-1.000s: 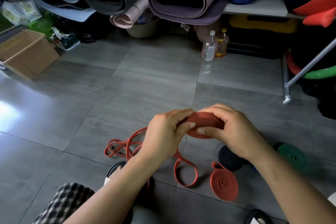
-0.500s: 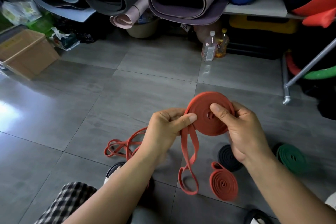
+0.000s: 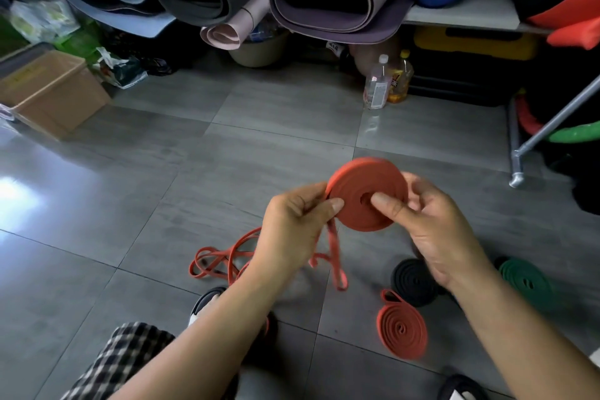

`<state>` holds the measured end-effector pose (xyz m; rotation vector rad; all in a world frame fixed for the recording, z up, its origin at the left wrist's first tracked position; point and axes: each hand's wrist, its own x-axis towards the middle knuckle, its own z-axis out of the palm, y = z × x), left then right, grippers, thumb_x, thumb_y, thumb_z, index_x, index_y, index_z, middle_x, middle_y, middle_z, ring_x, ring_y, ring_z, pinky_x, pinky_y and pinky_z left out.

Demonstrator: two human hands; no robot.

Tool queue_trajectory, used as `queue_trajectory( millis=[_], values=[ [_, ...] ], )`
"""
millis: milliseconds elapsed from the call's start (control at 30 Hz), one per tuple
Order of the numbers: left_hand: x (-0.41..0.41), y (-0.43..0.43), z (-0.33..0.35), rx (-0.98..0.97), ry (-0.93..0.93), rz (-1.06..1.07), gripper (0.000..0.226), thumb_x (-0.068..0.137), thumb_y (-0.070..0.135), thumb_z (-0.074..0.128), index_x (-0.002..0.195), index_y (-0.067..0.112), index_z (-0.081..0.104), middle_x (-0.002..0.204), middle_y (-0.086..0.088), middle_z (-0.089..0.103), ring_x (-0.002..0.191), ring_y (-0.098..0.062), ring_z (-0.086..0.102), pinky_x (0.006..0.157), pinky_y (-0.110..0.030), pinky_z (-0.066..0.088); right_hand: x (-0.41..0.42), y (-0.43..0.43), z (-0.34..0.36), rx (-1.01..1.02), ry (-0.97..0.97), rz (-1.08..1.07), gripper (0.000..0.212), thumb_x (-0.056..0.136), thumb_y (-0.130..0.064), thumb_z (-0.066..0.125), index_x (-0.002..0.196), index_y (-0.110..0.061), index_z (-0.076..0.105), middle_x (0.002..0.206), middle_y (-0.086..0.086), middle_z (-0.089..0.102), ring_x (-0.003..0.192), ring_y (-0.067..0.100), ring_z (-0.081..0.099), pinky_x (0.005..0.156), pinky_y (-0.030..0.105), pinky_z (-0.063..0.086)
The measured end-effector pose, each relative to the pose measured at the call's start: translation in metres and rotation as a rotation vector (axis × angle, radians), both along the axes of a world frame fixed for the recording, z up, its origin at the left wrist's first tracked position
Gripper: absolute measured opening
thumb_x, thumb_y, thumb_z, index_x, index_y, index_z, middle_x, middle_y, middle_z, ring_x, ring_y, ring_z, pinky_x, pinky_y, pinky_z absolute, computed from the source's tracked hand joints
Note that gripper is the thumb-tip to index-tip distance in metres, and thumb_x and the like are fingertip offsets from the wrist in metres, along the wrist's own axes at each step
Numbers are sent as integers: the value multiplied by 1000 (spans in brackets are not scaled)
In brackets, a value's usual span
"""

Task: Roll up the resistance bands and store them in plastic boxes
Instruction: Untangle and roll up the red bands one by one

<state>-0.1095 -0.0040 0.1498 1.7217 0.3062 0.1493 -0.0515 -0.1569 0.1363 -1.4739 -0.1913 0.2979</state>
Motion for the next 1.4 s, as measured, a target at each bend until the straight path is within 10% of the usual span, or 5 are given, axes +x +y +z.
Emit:
queue_trajectory(
  millis=[133, 400, 833, 1300, 1400],
  values=[
    [0, 5, -6, 704, -35, -136, 24, 76, 36, 51, 99, 35, 50, 74, 3, 61, 63, -19, 56, 60, -31, 45, 6, -9, 5, -619, -483, 195, 46, 64, -47, 70, 104, -26, 63, 96, -10, 61, 90, 7, 56, 80, 22, 44],
    [2, 8, 4, 28, 87, -173, 22, 76, 4, 71, 84, 24, 72, 78, -1, 74, 72, -13, 65, 73, -29, 53, 5, -12, 14, -317, -290, 165, 19, 67, -37, 70, 79, -23, 67, 72, -8, 68, 66, 5, 61, 64, 17, 47],
    [1, 4, 9, 63, -38, -155, 25, 86, 5, 59, 89, 28, 69, 71, 10, 67, 67, -2, 58, 67, -15, 48, 7, -10, 15, -59, -118, -16, 13, 65, -30, 66, 75, -22, 64, 66, -12, 68, 64, 0, 62, 64, 13, 49],
    [2, -8, 5, -412, 30, 16, 14, 67, 23, 67, 77, 19, 76, 75, -14, 66, 73, -34, 55, 72, -44, 44, -1, 2, 3, 159, 93, -104, 49, 36, -65, 80, 72, -32, 71, 73, -10, 69, 73, 4, 63, 69, 22, 54],
    [2, -6, 8, -460, 84, 11, 13, 61, 24, 69, 71, 20, 76, 68, -8, 67, 61, -24, 57, 56, -26, 48, 0, 2, 9, 99, 17, -129, 29, 56, -49, 75, 72, -26, 69, 72, -11, 69, 72, 3, 63, 68, 17, 52]
  ],
)
